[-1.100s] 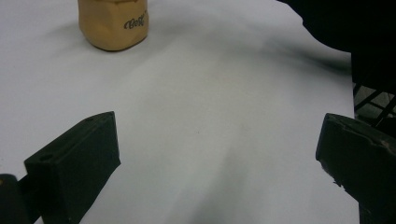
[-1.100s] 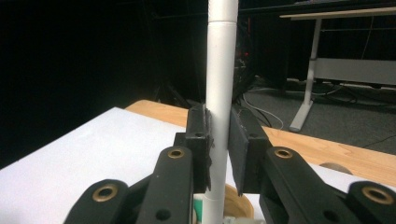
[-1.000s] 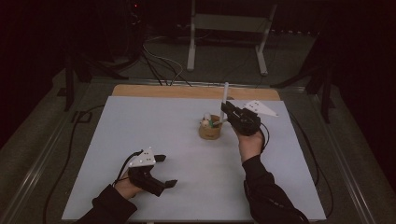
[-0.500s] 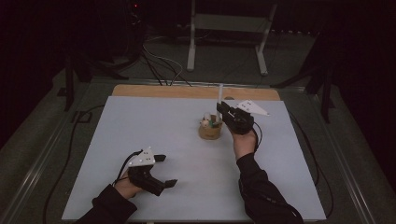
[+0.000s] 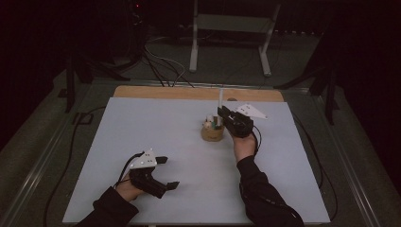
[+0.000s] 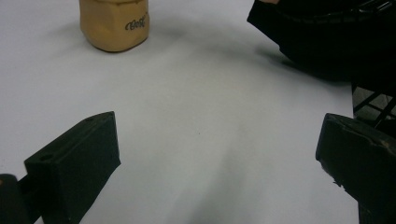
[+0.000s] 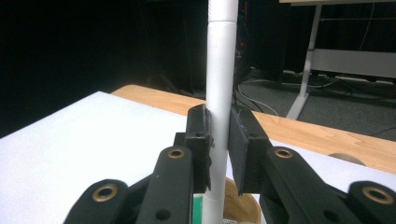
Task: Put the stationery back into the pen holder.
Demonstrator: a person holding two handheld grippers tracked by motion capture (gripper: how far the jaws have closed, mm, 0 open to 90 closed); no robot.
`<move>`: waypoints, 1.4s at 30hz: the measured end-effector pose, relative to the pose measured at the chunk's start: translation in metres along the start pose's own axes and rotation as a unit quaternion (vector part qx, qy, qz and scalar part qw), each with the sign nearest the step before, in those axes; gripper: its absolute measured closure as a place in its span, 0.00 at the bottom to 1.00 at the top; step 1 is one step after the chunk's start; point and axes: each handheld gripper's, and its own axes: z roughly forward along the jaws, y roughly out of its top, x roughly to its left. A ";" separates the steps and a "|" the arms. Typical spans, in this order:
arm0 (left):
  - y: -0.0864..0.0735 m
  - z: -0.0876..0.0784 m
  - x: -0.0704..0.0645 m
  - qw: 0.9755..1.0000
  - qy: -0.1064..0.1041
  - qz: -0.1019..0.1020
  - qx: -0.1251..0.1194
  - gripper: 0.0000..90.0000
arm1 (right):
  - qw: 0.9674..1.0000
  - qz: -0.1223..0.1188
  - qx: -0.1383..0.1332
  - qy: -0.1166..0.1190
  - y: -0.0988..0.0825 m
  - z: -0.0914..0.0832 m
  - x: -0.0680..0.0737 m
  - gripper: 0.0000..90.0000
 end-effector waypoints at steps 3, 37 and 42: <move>0.000 0.000 0.000 1.000 0.000 0.001 0.000 0.00 | 1.000 0.000 0.004 -0.001 -0.003 0.002 -0.001 0.87; 0.000 0.000 0.002 1.000 0.001 -0.001 0.000 0.00 | 0.999 -0.011 0.037 0.014 -0.023 0.007 0.000 0.62; 0.000 0.000 0.002 1.000 0.001 0.000 -0.001 0.00 | 0.999 -0.009 0.035 0.035 -0.007 -0.002 0.002 0.37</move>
